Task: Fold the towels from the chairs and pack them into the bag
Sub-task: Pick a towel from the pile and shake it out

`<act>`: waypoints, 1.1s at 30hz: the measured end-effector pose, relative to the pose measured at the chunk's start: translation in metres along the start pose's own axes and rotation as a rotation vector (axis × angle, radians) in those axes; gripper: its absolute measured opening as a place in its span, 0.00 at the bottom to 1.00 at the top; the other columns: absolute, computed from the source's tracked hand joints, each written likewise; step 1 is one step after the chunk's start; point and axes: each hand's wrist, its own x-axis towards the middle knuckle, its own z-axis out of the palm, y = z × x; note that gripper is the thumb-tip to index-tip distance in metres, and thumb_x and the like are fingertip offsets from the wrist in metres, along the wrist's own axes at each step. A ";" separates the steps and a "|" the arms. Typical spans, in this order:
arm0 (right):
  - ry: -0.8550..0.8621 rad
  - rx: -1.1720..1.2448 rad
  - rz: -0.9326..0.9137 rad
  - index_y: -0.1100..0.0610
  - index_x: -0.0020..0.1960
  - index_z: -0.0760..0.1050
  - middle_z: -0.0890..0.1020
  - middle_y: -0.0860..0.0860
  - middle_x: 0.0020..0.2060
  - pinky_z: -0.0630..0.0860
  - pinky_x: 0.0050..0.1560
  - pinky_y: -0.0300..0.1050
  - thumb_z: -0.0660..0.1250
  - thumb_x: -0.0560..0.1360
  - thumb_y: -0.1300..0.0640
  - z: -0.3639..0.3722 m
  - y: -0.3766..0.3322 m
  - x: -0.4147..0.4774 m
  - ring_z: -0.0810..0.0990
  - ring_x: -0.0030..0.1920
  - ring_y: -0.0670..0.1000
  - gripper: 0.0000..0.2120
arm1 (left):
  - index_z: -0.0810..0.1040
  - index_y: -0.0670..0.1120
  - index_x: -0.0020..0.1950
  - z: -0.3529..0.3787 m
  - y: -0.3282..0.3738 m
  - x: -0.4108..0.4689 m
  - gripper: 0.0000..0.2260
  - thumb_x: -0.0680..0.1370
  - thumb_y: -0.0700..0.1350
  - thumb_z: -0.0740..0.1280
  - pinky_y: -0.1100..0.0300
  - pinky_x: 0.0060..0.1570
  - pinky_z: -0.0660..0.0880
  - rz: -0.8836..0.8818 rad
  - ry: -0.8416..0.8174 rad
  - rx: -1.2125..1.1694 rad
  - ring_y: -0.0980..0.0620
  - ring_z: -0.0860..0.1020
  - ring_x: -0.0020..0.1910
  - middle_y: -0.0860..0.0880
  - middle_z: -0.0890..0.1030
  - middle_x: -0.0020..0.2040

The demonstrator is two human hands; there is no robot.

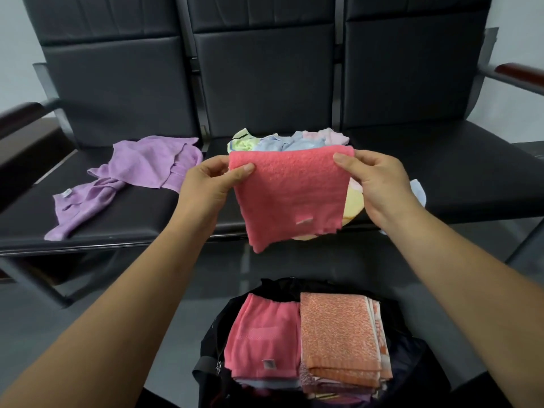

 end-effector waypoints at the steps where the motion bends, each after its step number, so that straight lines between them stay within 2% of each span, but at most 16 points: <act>1: 0.005 -0.025 -0.023 0.58 0.52 0.85 0.87 0.54 0.49 0.82 0.58 0.50 0.75 0.75 0.57 0.000 0.000 0.000 0.86 0.53 0.53 0.07 | 0.85 0.46 0.49 0.000 0.000 0.000 0.06 0.73 0.41 0.76 0.64 0.54 0.77 0.013 -0.002 -0.016 0.55 0.82 0.50 0.50 0.86 0.48; 3: -0.001 -0.082 -0.068 0.56 0.54 0.84 0.86 0.52 0.52 0.81 0.61 0.54 0.75 0.76 0.54 0.003 0.002 0.000 0.84 0.56 0.51 0.09 | 0.84 0.46 0.51 -0.002 -0.001 -0.001 0.07 0.74 0.42 0.75 0.60 0.57 0.76 0.023 -0.026 -0.077 0.53 0.82 0.53 0.48 0.86 0.50; 5: -0.005 -0.089 -0.099 0.57 0.57 0.83 0.85 0.52 0.53 0.81 0.61 0.55 0.74 0.77 0.54 0.008 0.006 -0.003 0.84 0.57 0.51 0.11 | 0.83 0.47 0.54 -0.006 -0.004 -0.001 0.08 0.76 0.42 0.73 0.57 0.57 0.76 0.027 -0.040 -0.107 0.52 0.81 0.54 0.47 0.85 0.52; 7: -0.034 -0.061 -0.112 0.57 0.61 0.79 0.85 0.54 0.54 0.82 0.57 0.52 0.71 0.79 0.57 0.015 0.011 -0.008 0.84 0.56 0.51 0.12 | 0.81 0.49 0.60 -0.010 -0.007 -0.002 0.10 0.80 0.42 0.70 0.58 0.54 0.78 0.049 -0.053 -0.048 0.52 0.82 0.54 0.48 0.85 0.53; 9: -0.097 -0.021 -0.101 0.53 0.66 0.76 0.85 0.55 0.55 0.82 0.55 0.47 0.70 0.79 0.60 0.020 0.018 -0.013 0.84 0.57 0.52 0.16 | 0.77 0.51 0.67 -0.016 -0.012 -0.004 0.14 0.82 0.44 0.68 0.58 0.50 0.80 0.056 -0.076 0.041 0.52 0.83 0.54 0.48 0.85 0.55; 11: -0.151 -0.007 -0.037 0.49 0.71 0.74 0.85 0.54 0.56 0.83 0.54 0.47 0.71 0.79 0.60 0.023 0.028 -0.016 0.85 0.56 0.51 0.22 | 0.74 0.55 0.71 -0.024 -0.020 -0.006 0.17 0.82 0.46 0.67 0.56 0.46 0.81 0.009 -0.114 0.107 0.51 0.84 0.53 0.49 0.85 0.55; 14: -0.186 -0.012 0.120 0.48 0.73 0.72 0.86 0.55 0.54 0.83 0.52 0.47 0.71 0.78 0.64 0.027 0.055 -0.025 0.86 0.53 0.52 0.26 | 0.74 0.60 0.69 -0.037 -0.038 -0.010 0.17 0.81 0.46 0.68 0.53 0.41 0.82 -0.151 -0.173 0.159 0.51 0.85 0.48 0.50 0.86 0.50; 16: -0.173 0.001 0.199 0.49 0.69 0.75 0.86 0.57 0.53 0.83 0.50 0.47 0.70 0.77 0.69 0.032 0.079 -0.035 0.86 0.51 0.53 0.25 | 0.73 0.61 0.69 -0.046 -0.056 -0.016 0.18 0.82 0.44 0.68 0.54 0.38 0.81 -0.252 -0.213 0.201 0.52 0.85 0.46 0.52 0.86 0.48; 18: -0.140 -0.029 0.263 0.48 0.67 0.75 0.85 0.54 0.54 0.82 0.49 0.44 0.68 0.76 0.72 0.037 0.103 -0.048 0.86 0.50 0.50 0.26 | 0.71 0.59 0.71 -0.055 -0.076 -0.025 0.20 0.82 0.44 0.68 0.55 0.37 0.81 -0.319 -0.260 0.277 0.53 0.84 0.46 0.52 0.85 0.51; 20: -0.112 -0.082 0.365 0.49 0.70 0.74 0.84 0.51 0.52 0.83 0.51 0.48 0.68 0.75 0.72 0.041 0.132 -0.062 0.85 0.50 0.50 0.29 | 0.71 0.61 0.71 -0.063 -0.097 -0.036 0.21 0.81 0.44 0.68 0.51 0.40 0.82 -0.364 -0.277 0.377 0.51 0.84 0.49 0.49 0.84 0.56; 23: -0.073 -0.122 0.539 0.47 0.70 0.72 0.84 0.54 0.51 0.83 0.52 0.55 0.67 0.75 0.71 0.045 0.173 -0.082 0.85 0.49 0.56 0.29 | 0.71 0.62 0.70 -0.074 -0.131 -0.053 0.21 0.81 0.44 0.68 0.48 0.44 0.81 -0.448 -0.288 0.447 0.48 0.84 0.48 0.44 0.85 0.57; 26: -0.034 -0.144 0.669 0.48 0.65 0.72 0.82 0.52 0.48 0.81 0.48 0.52 0.66 0.76 0.73 0.045 0.209 -0.097 0.83 0.47 0.55 0.25 | 0.71 0.62 0.71 -0.080 -0.161 -0.066 0.21 0.80 0.46 0.69 0.58 0.37 0.80 -0.473 -0.344 0.588 0.51 0.83 0.45 0.45 0.82 0.62; 27: -0.035 -0.163 0.701 0.50 0.64 0.73 0.82 0.52 0.49 0.81 0.49 0.53 0.66 0.76 0.72 0.045 0.221 -0.101 0.83 0.48 0.55 0.24 | 0.70 0.61 0.72 -0.079 -0.170 -0.070 0.22 0.80 0.47 0.69 0.61 0.35 0.79 -0.492 -0.360 0.636 0.53 0.82 0.44 0.45 0.81 0.63; 29: -0.042 -0.294 0.743 0.50 0.62 0.75 0.83 0.52 0.51 0.82 0.55 0.58 0.70 0.72 0.70 0.041 0.244 -0.107 0.83 0.51 0.56 0.23 | 0.68 0.58 0.75 -0.076 -0.186 -0.078 0.24 0.80 0.46 0.69 0.61 0.33 0.79 -0.565 -0.388 0.680 0.52 0.82 0.44 0.45 0.81 0.61; 31: -0.046 -0.457 0.764 0.47 0.54 0.77 0.84 0.50 0.47 0.83 0.52 0.60 0.72 0.68 0.64 0.033 0.261 -0.107 0.84 0.48 0.57 0.19 | 0.66 0.53 0.76 -0.072 -0.198 -0.083 0.25 0.80 0.47 0.69 0.56 0.38 0.82 -0.616 -0.383 0.754 0.48 0.83 0.45 0.42 0.81 0.59; 33: -0.041 -0.590 0.738 0.50 0.45 0.75 0.84 0.51 0.42 0.82 0.46 0.57 0.71 0.68 0.58 0.025 0.273 -0.096 0.84 0.46 0.61 0.09 | 0.64 0.48 0.78 -0.072 -0.203 -0.082 0.29 0.80 0.51 0.69 0.56 0.52 0.78 -0.617 -0.386 0.923 0.43 0.81 0.56 0.40 0.79 0.64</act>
